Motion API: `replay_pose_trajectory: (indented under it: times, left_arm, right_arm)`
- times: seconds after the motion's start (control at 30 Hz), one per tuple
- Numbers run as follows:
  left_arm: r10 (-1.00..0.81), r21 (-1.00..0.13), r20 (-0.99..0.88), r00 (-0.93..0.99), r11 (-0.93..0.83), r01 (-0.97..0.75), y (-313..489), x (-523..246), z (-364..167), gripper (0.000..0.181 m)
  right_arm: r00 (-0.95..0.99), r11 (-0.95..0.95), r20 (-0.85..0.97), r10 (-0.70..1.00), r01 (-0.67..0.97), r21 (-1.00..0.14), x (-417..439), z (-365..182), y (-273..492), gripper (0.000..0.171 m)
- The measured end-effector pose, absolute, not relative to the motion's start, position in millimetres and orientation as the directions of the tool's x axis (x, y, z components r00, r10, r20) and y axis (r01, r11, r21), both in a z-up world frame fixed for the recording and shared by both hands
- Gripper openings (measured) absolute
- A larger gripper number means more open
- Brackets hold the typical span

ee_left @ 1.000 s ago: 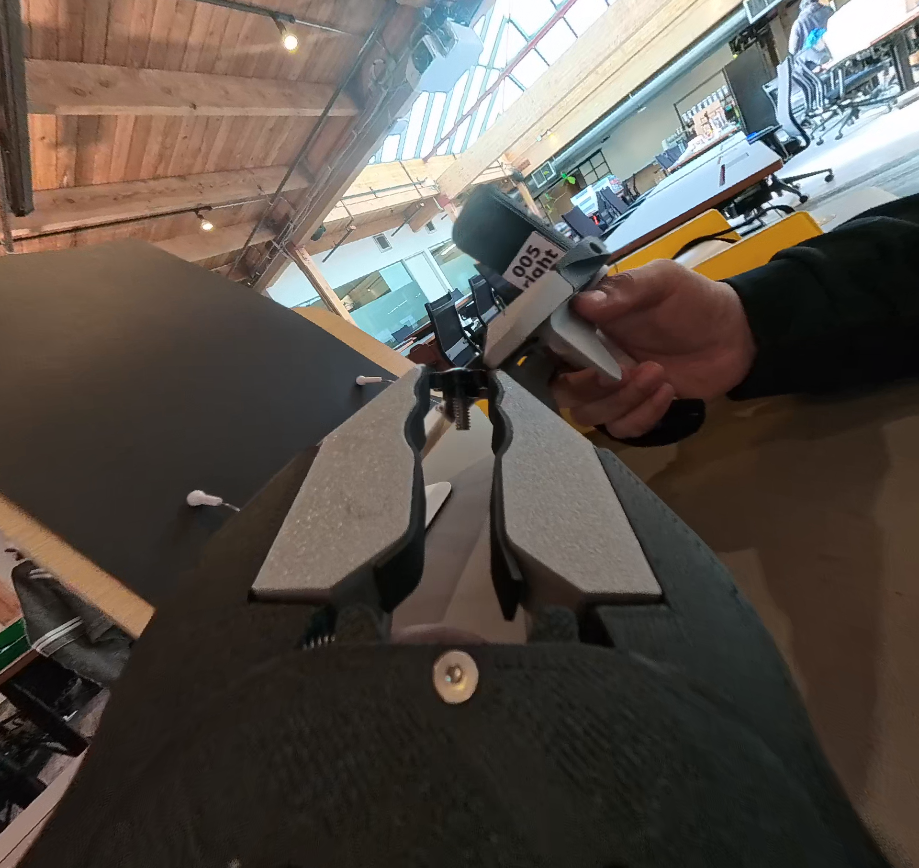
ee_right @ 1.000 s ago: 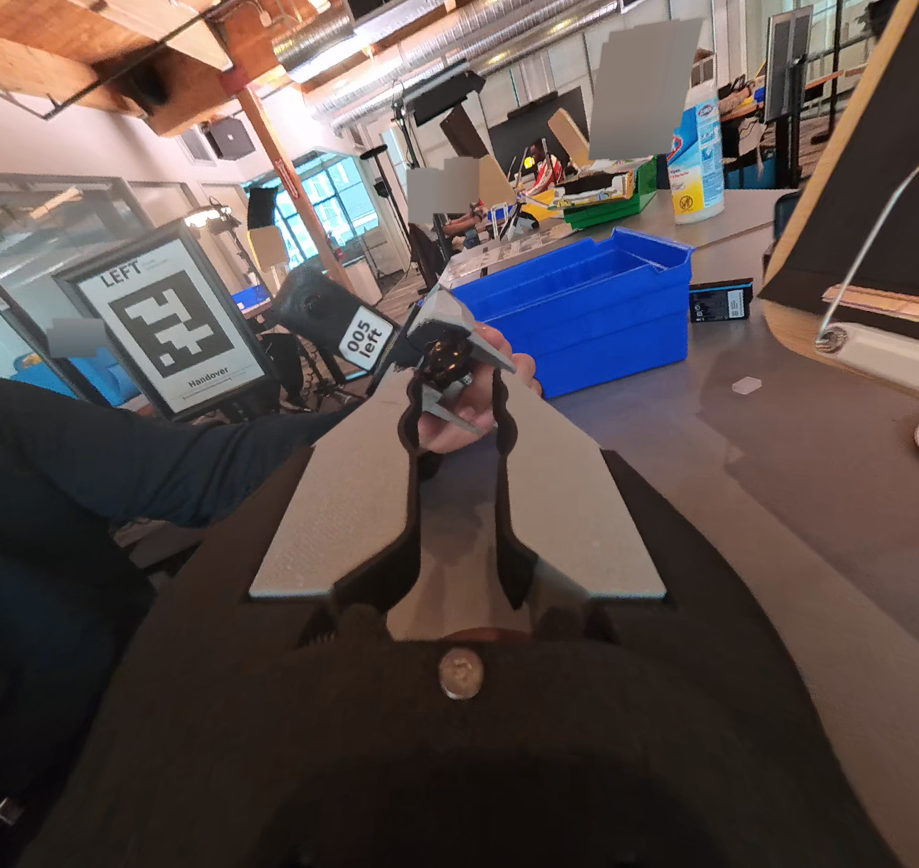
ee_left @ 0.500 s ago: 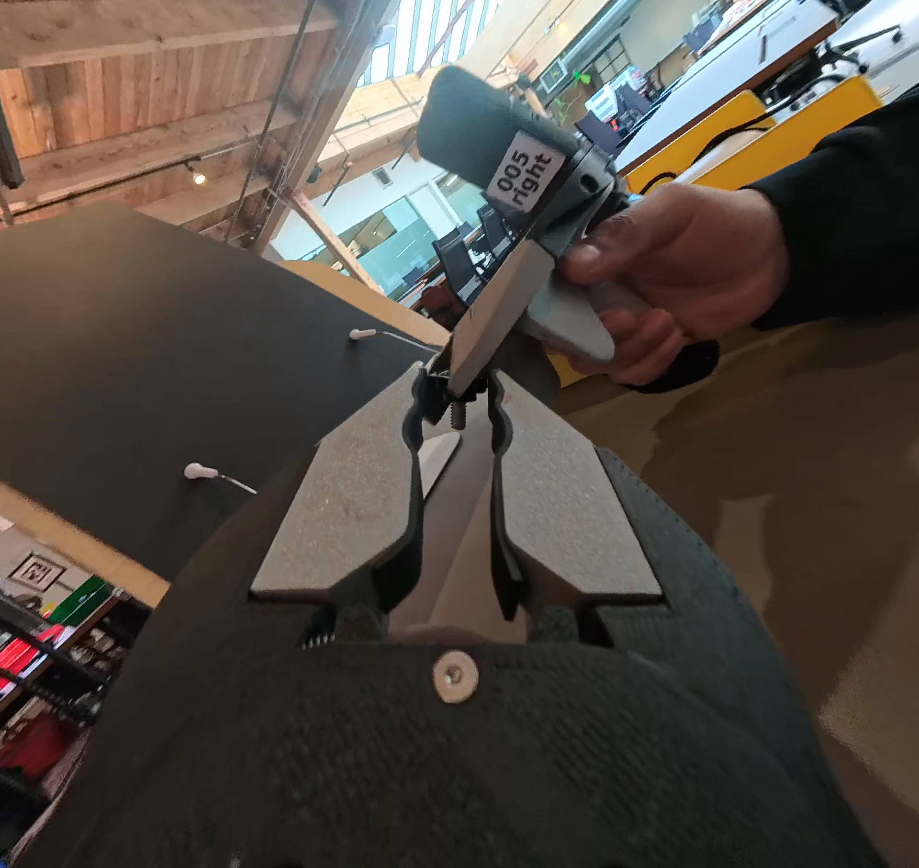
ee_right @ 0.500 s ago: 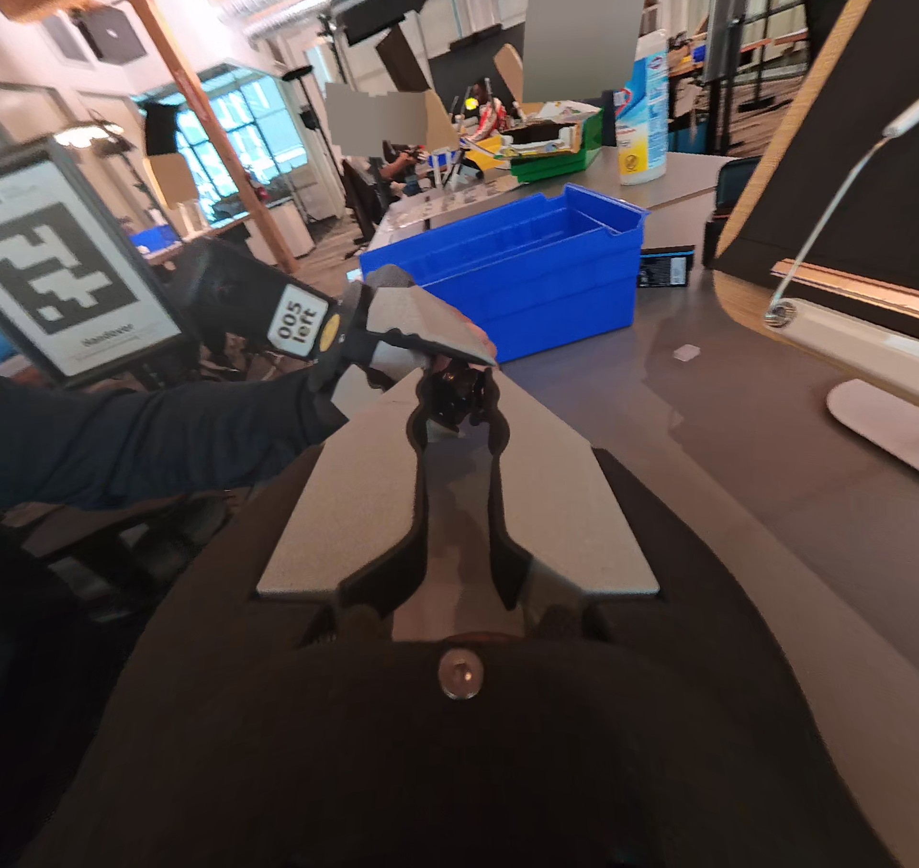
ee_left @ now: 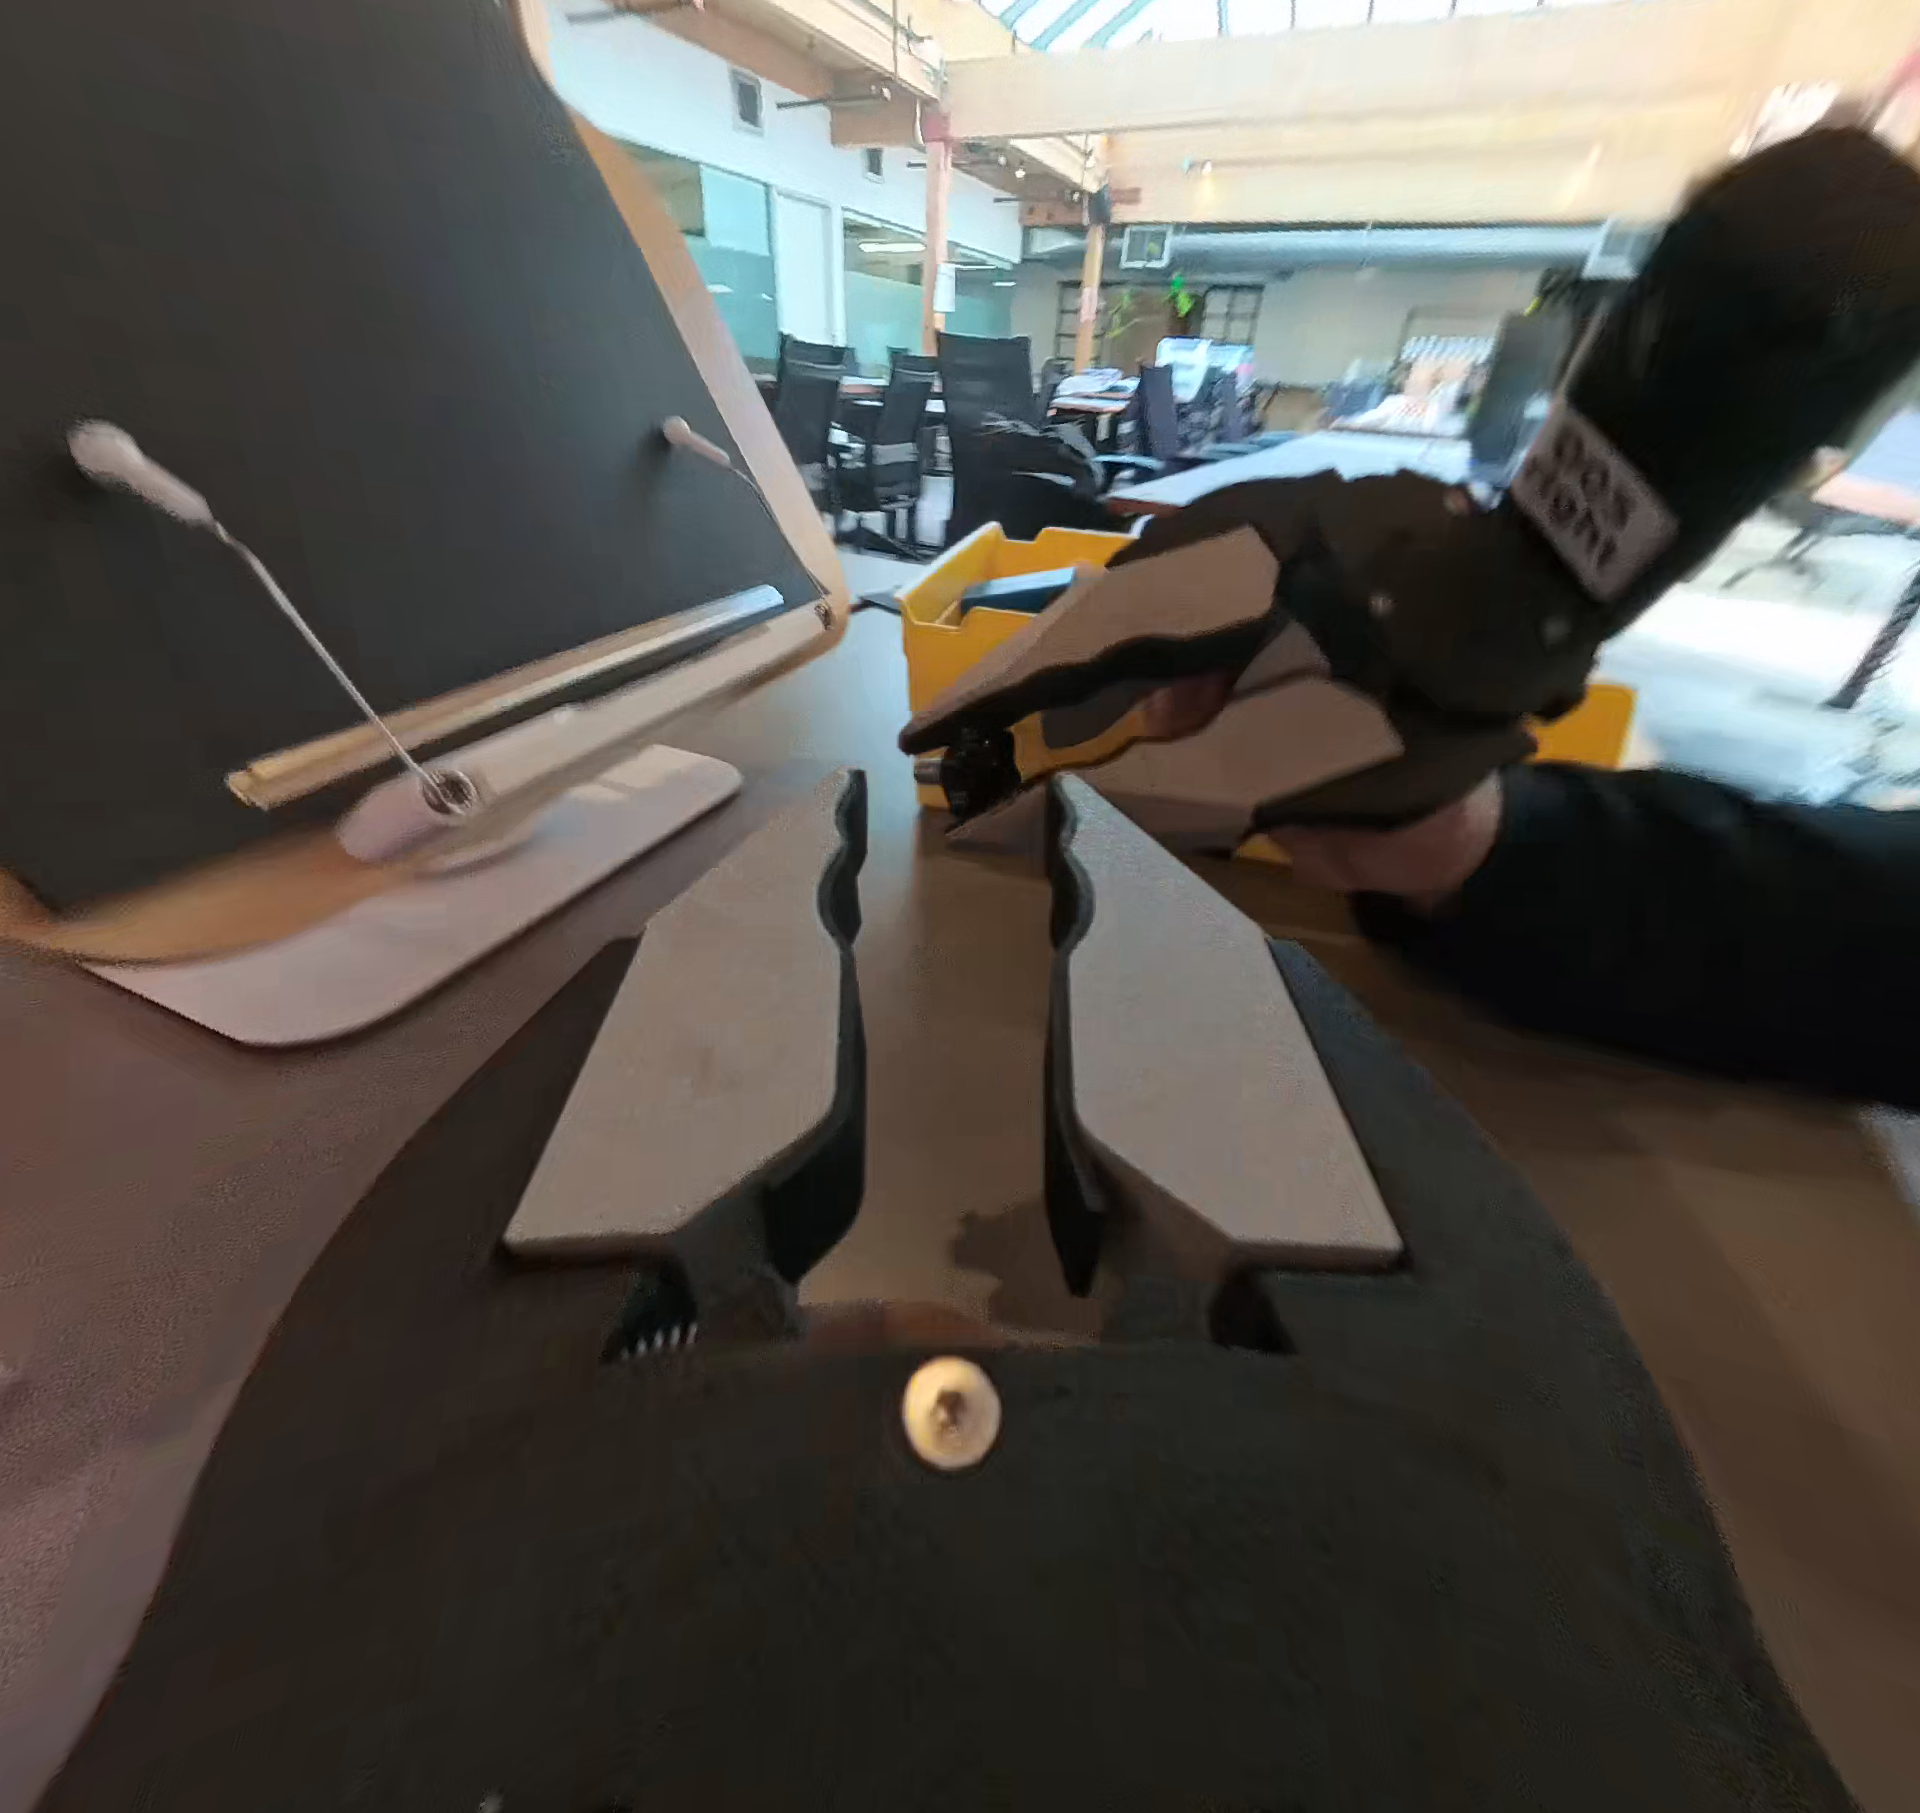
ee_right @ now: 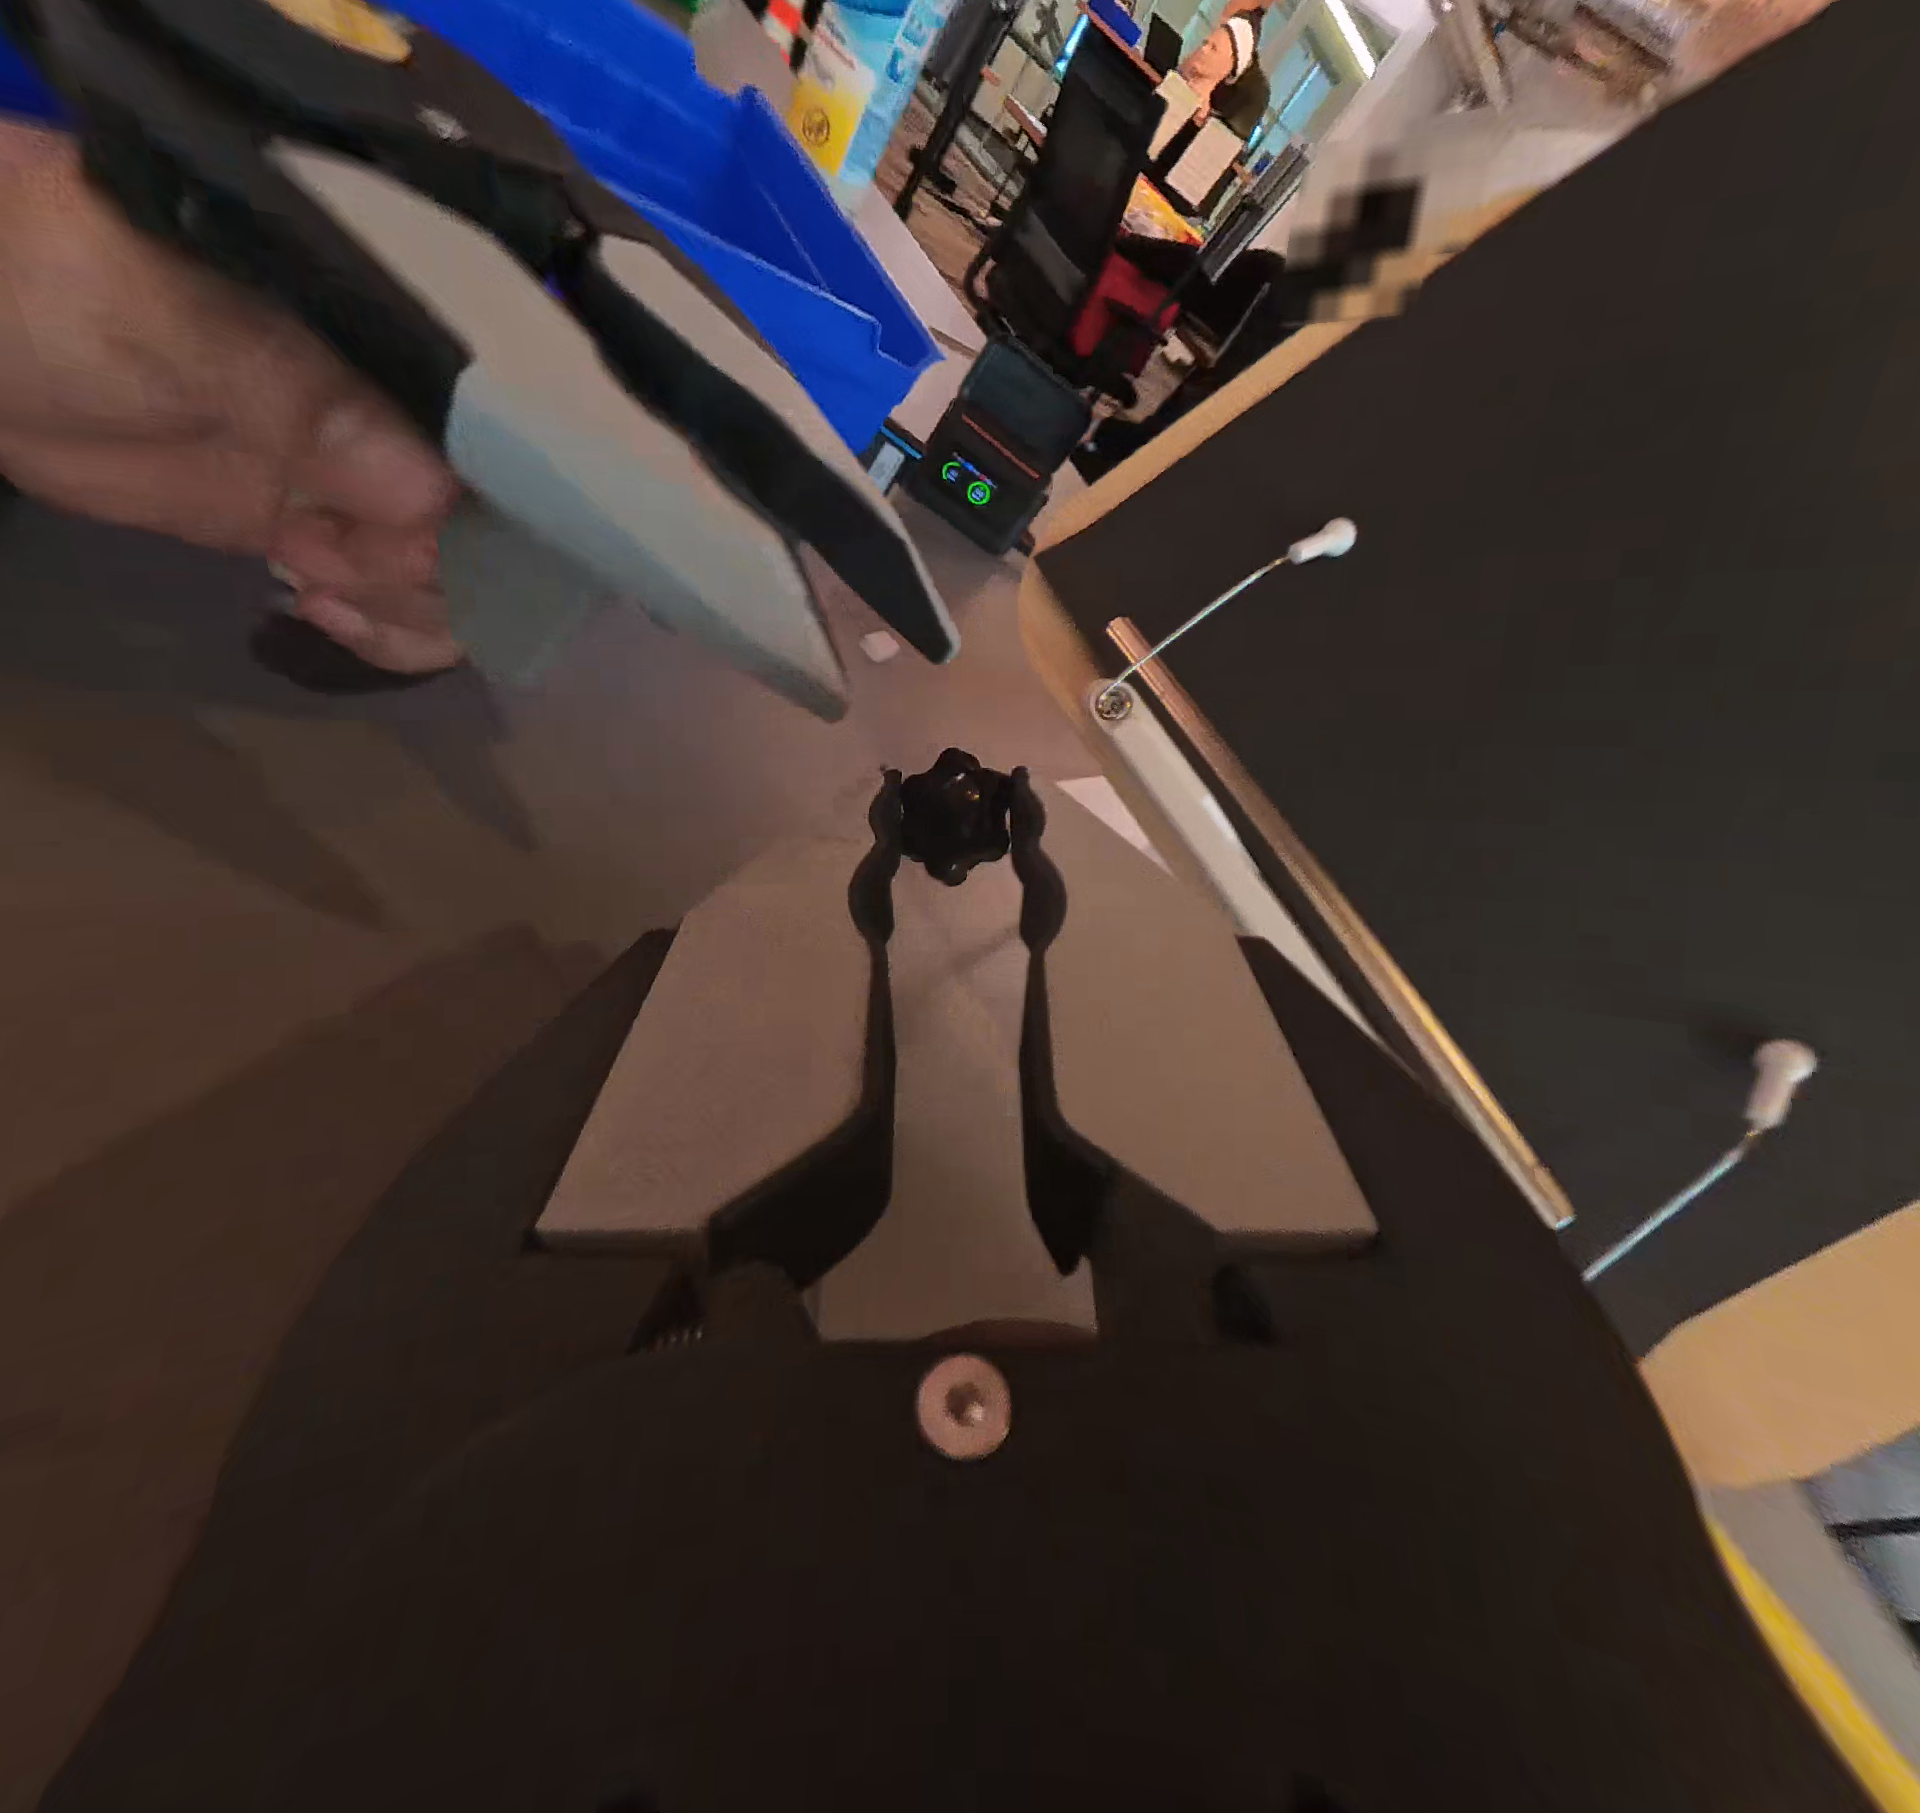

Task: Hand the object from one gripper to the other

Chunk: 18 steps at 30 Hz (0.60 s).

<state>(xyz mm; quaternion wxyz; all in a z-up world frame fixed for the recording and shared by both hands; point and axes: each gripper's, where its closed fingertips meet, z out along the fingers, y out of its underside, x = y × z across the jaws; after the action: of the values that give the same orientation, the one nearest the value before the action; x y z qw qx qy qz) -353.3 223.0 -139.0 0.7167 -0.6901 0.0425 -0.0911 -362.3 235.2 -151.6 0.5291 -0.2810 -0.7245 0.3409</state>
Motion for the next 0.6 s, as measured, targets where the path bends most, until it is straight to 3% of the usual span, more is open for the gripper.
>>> replay_pose_trajectory:
  times: [0.13,0.3,0.43,0.6]
  left_arm:
    - [-0.24,-0.945,0.327,0.914,-0.089,0.315,228,-356,-152,0.047]
    - [-0.309,-0.886,0.463,0.831,-0.149,0.438,229,-347,-155,0.051]
    - [-0.304,-0.881,0.472,0.827,-0.191,0.432,232,-343,-163,0.051]
    - [-0.318,-0.905,0.423,0.849,-0.196,0.378,231,-339,-165,0.03]
  right_arm:
    - [-0.215,0.753,0.735,0.643,0.002,-0.658,-364,-151,233,0.018]
    - [-0.197,0.847,0.832,0.518,-0.017,-0.531,-364,-156,224,0.018]
    - [-0.204,0.887,0.873,0.443,-0.039,-0.459,-363,-160,211,0.018]
    - [-0.236,0.877,0.861,0.45,-0.065,-0.476,-361,-163,202,0.018]
